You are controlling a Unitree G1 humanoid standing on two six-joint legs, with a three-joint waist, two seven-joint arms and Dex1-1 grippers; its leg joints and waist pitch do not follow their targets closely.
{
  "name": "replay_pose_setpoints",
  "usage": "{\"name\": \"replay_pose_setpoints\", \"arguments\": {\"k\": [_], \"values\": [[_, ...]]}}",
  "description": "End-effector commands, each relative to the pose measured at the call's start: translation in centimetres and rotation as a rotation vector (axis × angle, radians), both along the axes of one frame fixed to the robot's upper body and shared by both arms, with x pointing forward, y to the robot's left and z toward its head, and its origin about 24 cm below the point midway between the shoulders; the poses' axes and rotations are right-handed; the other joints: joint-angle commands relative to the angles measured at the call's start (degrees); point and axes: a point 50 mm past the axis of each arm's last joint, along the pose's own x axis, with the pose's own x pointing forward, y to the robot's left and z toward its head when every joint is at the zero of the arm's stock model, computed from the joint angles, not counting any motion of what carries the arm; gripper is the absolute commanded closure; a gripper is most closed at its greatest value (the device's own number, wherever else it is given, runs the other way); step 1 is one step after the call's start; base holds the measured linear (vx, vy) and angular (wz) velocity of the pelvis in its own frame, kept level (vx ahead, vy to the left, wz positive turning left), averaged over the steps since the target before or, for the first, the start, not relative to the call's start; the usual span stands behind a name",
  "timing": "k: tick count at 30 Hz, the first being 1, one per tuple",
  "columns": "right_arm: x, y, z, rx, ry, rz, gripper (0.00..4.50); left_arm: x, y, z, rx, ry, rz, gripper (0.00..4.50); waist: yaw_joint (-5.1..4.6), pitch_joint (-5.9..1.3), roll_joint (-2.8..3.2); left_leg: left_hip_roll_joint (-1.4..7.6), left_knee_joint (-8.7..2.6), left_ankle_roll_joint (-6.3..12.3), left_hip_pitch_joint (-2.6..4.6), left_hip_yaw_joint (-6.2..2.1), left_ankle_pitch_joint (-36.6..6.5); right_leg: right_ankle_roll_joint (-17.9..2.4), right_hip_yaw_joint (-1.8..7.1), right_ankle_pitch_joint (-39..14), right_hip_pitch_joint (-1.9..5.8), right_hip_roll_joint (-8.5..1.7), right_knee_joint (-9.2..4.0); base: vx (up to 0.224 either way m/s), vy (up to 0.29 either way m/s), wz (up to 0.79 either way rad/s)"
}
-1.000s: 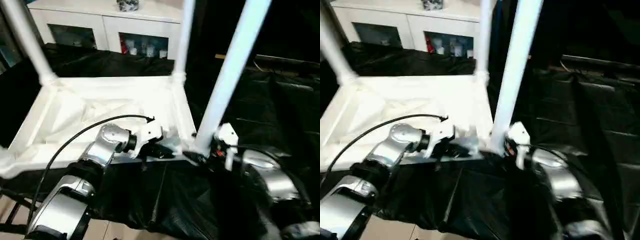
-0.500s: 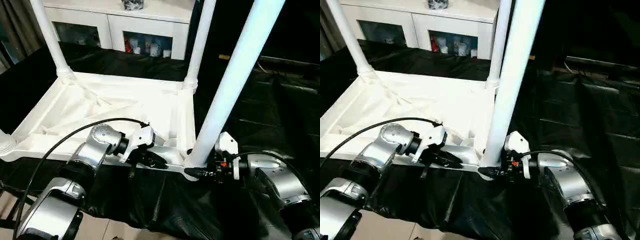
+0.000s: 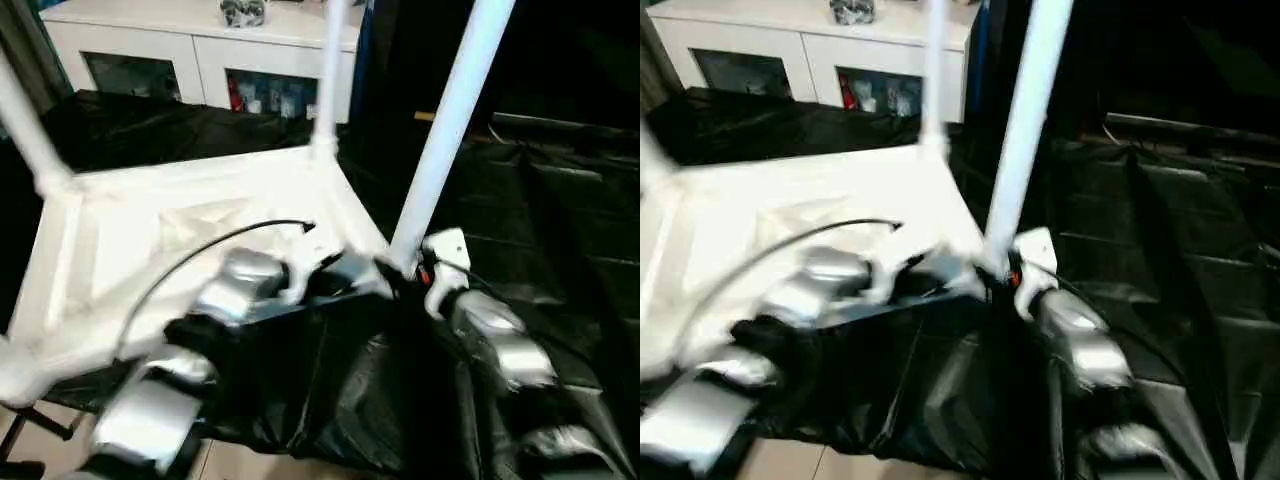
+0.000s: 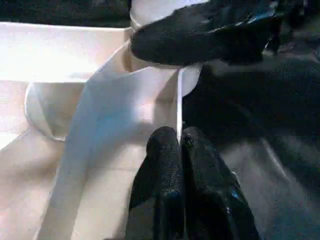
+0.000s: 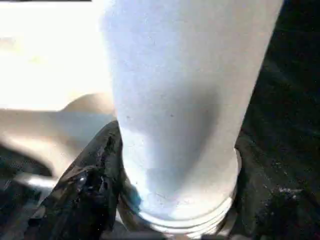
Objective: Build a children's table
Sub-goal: Rotate leg to tighten
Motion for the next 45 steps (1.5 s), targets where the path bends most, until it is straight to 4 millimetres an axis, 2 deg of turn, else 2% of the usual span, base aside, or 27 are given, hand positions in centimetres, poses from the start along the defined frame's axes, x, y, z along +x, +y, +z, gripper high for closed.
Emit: {"name": "replay_pose_setpoints", "arguments": {"k": [1,4,6,7,11,13,14,15,16,17,18,20,22,25,27,29,31,34,36,38,41,45], "values": [[-0.7,2.9,-1.6,-0.050,0.062,0.067,1.79,-1.2,-2.8,-1.2,-0.011,0.049,-0.039,4.50,-0.07,-2.69,0.32,0.91,-4.32,1.00,0.03,-0.60,-16.30,-11.22,1.80,-18.45,2.10,-2.32,-4.59,0.000,0.000,0.00],[-0.6,3.2,-1.2,-0.062,0.023,0.088,1.79,-1.3,-3.1,-1.1,-0.016,0.038,-0.056,4.50,-0.02,-2.73,0.13,0.87,-4.30,2.09,-0.12,-0.55,-16.30,-10.44,1.76,-19.20,2.16,-2.27,-4.71,0.000,0.000,0.00],[-0.3,2.8,-0.3,-0.005,-0.031,0.100,1.23,-1.6,-3.0,-1.0,-0.016,0.012,-0.113,4.50,0.04,-2.72,0.22,0.90,-4.34,2.54,-0.18,-0.57,-16.20,-10.19,1.76,-19.80,2.16,-2.35,-4.82,0.000,0.000,0.00],[-0.3,2.8,-0.3,-0.005,-0.031,0.100,1.23,-1.6,-3.0,-1.0,-0.016,0.012,-0.113,4.50,0.06,-2.84,0.26,0.96,-4.31,2.77,-0.26,-0.60,-16.01,-10.22,1.77,-19.56,2.23,-2.39,-4.75,0.000,0.000,0.00],[-0.4,1.9,0.3,0.051,-0.056,0.157,0.83,-1.6,-2.2,-0.8,-0.018,0.012,-0.142,4.50,0.13,-3.01,0.40,1.07,-4.18,3.51,-0.24,-0.45,-13.90,-11.92,1.85,-14.54,2.33,-2.32,-4.21,0.000,0.000,0.00],[-0.4,1.4,0.5,0.053,-0.067,0.189,0.67,-1.7,-1.9,-0.6,-0.032,0.001,-0.176,4.50,0.26,-3.24,0.32,1.07,-3.94,4.75,-0.34,-0.36,-12.13,-13.28,1.87,-10.87,2.63,-2.37,-3.80,0.000,0.000,0.00],[-0.7,0.7,0.8,0.046,-0.078,0.254,0.67,-1.9,-1.3,-0.4,-0.040,0.004,-0.220,4.50,0.25,-3.27,0.22,1.04,-3.87,5.17,-0.48,-0.31,-11.43,-13.62,1.87,-9.63,2.77,-2.36,-3.66,0.000,0.000,0.00],[-1.0,0.2,1.0,0.035,-0.082,0.312,0.48,-2.0,-0.7,-0.3,-0.036,0.003,-0.258,4.50,0.38,-3.33,0.25,1.14,-3.78,6.21,-0.55,-0.30,-10.16,-14.38,1.86,-7.60,2.92,-2.42,-3.41,0.000,0.000,0.00],[-1.2,0.0,1.0,0.027,-0.082,0.333,0.48,-2.0,-0.5,-0.3,-0.032,0.001,-0.272,4.50,0.45,-3.37,0.24,1.10,-3.69,6.70,-0.58,-0.28,-9.40,-14.75,1.84,-6.50,3.00,-2.39,-3.28,0.000,0.000,0.00],[-1.5,-0.4,1.2,0.002,-0.086,0.385,0.36,-2.1,0.1,-0.2,-0.026,0.001,-0.303,4.50,0.65,-3.47,0.45,1.27,-3.60,7.54,-0.24,-0.17,-8.23,-15.78,1.87,-4.05,2.82,-2.41,-3.03,0.000,0.000,0.00],[-1.6,-0.6,1.3,-0.009,-0.090,0.411,0.30,-2.1,0.4,-0.1,-0.028,0.001,-0.316,4.50,0.61,-3.32,0.38,1.18,-3.58,8.03,-0.47,-0.15,-7.84,-16.16,1.85,-2.90,2.97,-2.31,-2.85,0.000,0.000,0.00],[-2.3,-1.3,1.6,-0.045,-0.096,0.518,0.30,-2.2,1.3,0.2,-0.035,0.010,-0.360,4.50,0.67,-3.20,0.39,1.24,-3.69,7.90,-0.35,-0.14,-9.31,-15.94,1.75,-5.22,2.98,-2.40,-3.15,0.000,0.000,0.00],[-3.2,-1.8,1.8,-0.058,-0.069,0.634,0.30,-2.3,2.0,0.5,-0.030,0.022,-0.399,4.50,0.71,-2.98,0.44,1.42,-3.92,6.93,-0.21,-0.19,-11.39,-15.29,1.79,-8.84,2.85,-2.35,-3.49,0.000,0.000,0.00],[-3.8,-2.2,1.9,-0.065,-0.044,0.710,0.30,-2.4,2.5,0.7,-0.024,0.030,-0.429,4.50,1.02,-2.91,0.54,1.66,-4.08,6.10,-0.10,-0.21,-12.11,-15.02,1.79,-10.31,2.73,-2.34,-3.50,0.000,0.000,0.00],[-4.0,-2.4,2.1,-0.064,-0.033,0.741,0.56,-2.5,2.8,0.8,-0.021,0.035,-0.449,4.50,1.21,-2.88,0.49,1.67,-4.03,5.78,-0.13,-0.11,-12.12,-14.92,1.82,-10.46,2.69,-2.30,-3.47,0.000,0.000,0.00],[-4.2,-2.6,2.3,-0.057,-0.020,0.770,0.63,-2.7,3.2,0.9,-0.016,0.041,-0.471,4.50,1.54,-2.93,0.54,1.75,-4.05,5.60,-0.02,-0.08,-11.96,-14.79,1.85,-10.56,2.72,-2.34,-3.45,0.000,0.000,0.00],[-4.4,-2.7,2.4,-0.053,-0.010,0.790,0.87,-2.8,3.5,1.0,-0.013,0.049,-0.487,4.50,2.04,-3.08,0.66,1.78,-3.92,5.62,0.08,0.00,-10.26,-15.35,1.87,-7.98,2.64,-2.28,-3.09,0.000,0.000,0.00],[-4.9,-2.8,2.5,-0.063,0.020,0.848,1.08,-3.2,4.2,0.8,0.009,0.073,-0.532,4.50,2.28,-3.16,0.66,1.72,-3.82,5.98,-0.05,0.00,-8.96,-15.77,1.82,-5.65,2.80,-2.28,-2.73,0.000,0.000,0.00],[-5.1,-2.8,2.5,-0.053,0.029,0.859,1.38,-3.4,4.4,0.7,0.017,0.081,-0.543,4.50,2.30,-3.15,0.58,1.67,-3.79,6.14,-0.08,0.04,-8.96,-15.79,1.82,-5.40,2.79,-2.29,-2.76,0.000,0.000,0.00],[-5.4,-2.6,2.2,-0.039,0.044,0.868,1.38,-3.4,4.5,0.6,0.016,0.082,-0.539,4.50,2.28,-3.11,0.53,1.66,-3.84,5.88,-0.11,0.04,-9.55,-15.68,1.79,-6.57,2.78,-2.32,-2.88,0.000,0.000,0.00],[-5.8,-2.3,1.8,-0.028,0.064,0.876,1.69,-3.4,4.4,0.5,0.009,0.081,-0.523,4.50,2.31,-3.01,0.57,1.69,-3.95,5.05,-0.06,-0.03,-10.56,-14.91,1.81,-9.27,2.72,-2.41,-3.16,0.000,0.000,0.00],[-5.7,-1.8,1.1,0.008,0.065,0.775,1.81,-3.1,3.8,0.2,-0.003,0.057,-0.455,4.50,2.25,-2.96,0.39,1.65,-4.05,4.36,-0.04,-0.08,-11.05,-14.11,1.90,-10.69,2.60,-2.44,-3.34,0.000,0.000,0.00]]}}
